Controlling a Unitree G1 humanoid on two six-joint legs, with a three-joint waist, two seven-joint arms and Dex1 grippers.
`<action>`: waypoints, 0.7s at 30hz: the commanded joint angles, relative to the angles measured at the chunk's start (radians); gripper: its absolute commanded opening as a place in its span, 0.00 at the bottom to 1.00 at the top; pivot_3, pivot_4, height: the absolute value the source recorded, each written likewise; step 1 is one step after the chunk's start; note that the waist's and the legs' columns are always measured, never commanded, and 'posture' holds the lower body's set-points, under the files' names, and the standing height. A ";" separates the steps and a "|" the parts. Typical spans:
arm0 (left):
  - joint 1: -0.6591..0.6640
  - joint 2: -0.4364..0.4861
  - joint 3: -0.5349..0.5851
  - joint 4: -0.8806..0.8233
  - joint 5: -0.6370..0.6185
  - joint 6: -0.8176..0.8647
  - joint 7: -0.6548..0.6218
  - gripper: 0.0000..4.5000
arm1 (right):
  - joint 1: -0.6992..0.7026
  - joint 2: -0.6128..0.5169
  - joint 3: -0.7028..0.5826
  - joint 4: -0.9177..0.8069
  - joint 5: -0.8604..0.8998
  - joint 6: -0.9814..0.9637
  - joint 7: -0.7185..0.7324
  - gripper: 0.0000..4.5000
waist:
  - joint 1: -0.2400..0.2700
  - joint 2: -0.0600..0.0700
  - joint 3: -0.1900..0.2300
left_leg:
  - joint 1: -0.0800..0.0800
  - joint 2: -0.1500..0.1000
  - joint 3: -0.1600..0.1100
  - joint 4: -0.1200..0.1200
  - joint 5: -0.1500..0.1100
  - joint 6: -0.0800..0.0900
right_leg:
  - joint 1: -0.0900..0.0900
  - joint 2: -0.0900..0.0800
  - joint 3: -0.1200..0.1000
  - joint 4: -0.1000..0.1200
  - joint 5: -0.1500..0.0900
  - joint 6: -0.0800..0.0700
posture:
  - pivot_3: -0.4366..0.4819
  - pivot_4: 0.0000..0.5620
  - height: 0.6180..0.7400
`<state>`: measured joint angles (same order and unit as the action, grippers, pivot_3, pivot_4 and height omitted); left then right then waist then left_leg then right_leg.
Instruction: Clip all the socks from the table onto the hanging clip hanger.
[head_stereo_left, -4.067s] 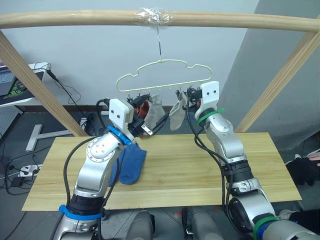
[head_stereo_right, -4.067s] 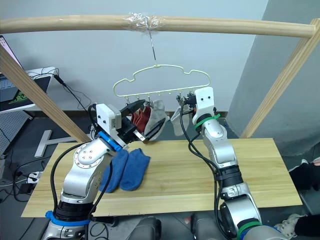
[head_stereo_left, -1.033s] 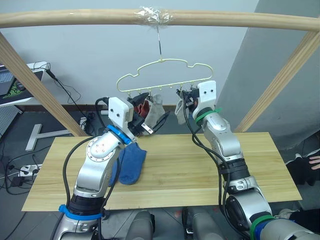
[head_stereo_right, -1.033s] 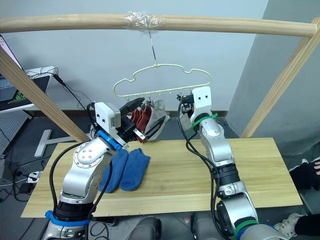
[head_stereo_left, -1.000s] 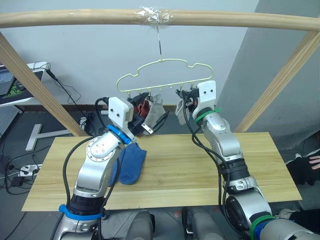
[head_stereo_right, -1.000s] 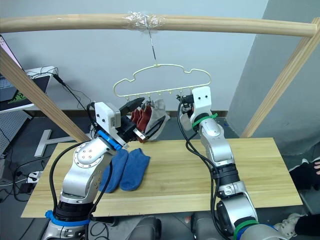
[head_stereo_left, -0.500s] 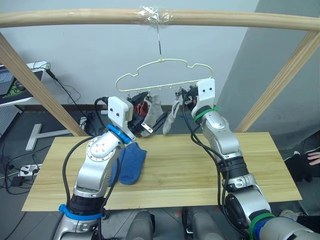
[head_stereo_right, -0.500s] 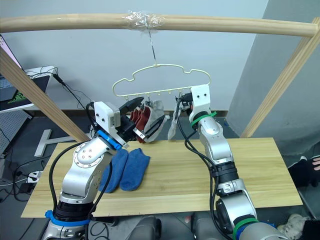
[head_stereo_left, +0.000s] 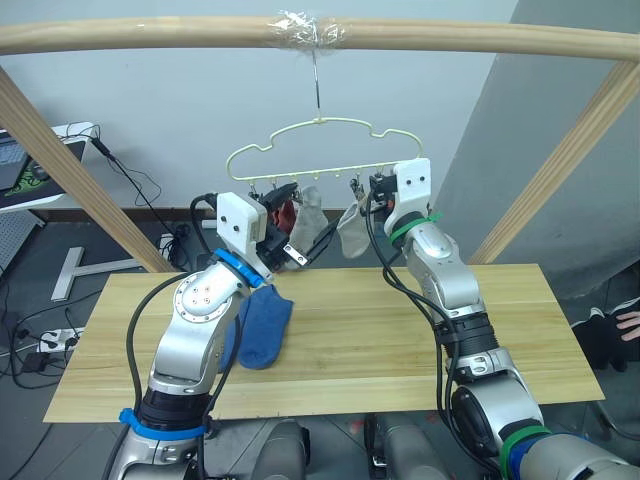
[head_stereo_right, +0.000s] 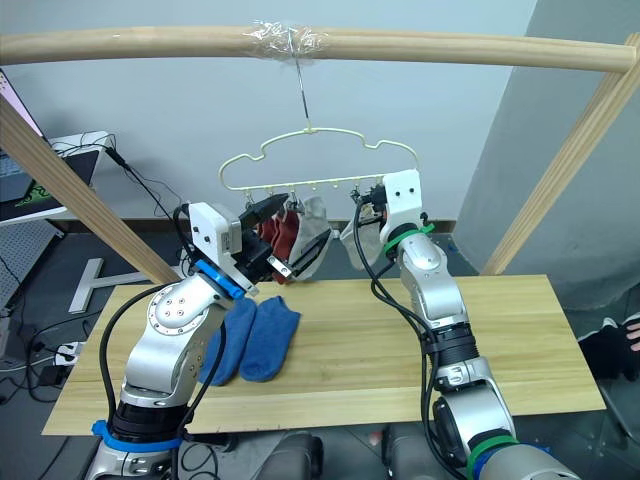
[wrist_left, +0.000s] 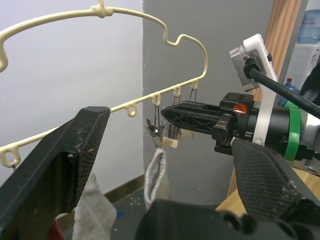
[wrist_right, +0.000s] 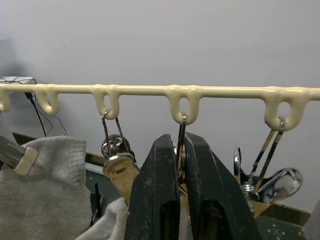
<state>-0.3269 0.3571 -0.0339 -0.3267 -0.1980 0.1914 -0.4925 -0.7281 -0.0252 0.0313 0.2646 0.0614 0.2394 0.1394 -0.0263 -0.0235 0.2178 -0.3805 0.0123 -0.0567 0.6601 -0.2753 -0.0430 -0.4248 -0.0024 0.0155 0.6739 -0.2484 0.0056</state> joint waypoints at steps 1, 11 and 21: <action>-0.007 0.001 0.005 -0.053 -0.010 -0.002 0.000 1.00 | -0.013 -0.007 -0.006 -0.039 0.006 -0.019 0.013 0.01 | 0.000 0.000 0.000 | 0.000 0.000 0.000 0.000 0.000 0.000 | 0.000 0.000 0.000 0.000 0.000 0.000 | 0.54 0.38 1.00; 0.252 0.031 0.016 -0.020 0.034 0.072 0.039 1.00 | 0.040 -0.112 -0.012 -0.163 0.067 0.125 0.156 0.01 | -0.002 0.001 0.000 | 0.000 0.000 0.000 -0.001 0.000 0.001 | 0.000 0.000 0.000 -0.001 0.000 0.000 | 0.53 0.38 1.00; 0.310 0.019 -0.005 0.279 0.154 -0.015 0.106 1.00 | 0.068 -0.179 -0.027 -0.221 0.105 0.225 0.220 0.01 | 0.001 0.002 0.004 | 0.000 0.000 0.001 0.000 0.000 0.001 | 0.000 -0.001 0.001 -0.002 -0.001 0.000 | 0.51 0.39 1.00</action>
<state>-0.0299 0.3843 -0.0338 -0.0926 -0.0642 0.2109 -0.4016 -0.6686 -0.1898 0.0313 0.0769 0.1500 0.4461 0.3558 -0.0251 -0.0220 0.2213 -0.3807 0.0122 -0.0562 0.6600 -0.2757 -0.0423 -0.4247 -0.0029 0.0157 0.6713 -0.2491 0.0060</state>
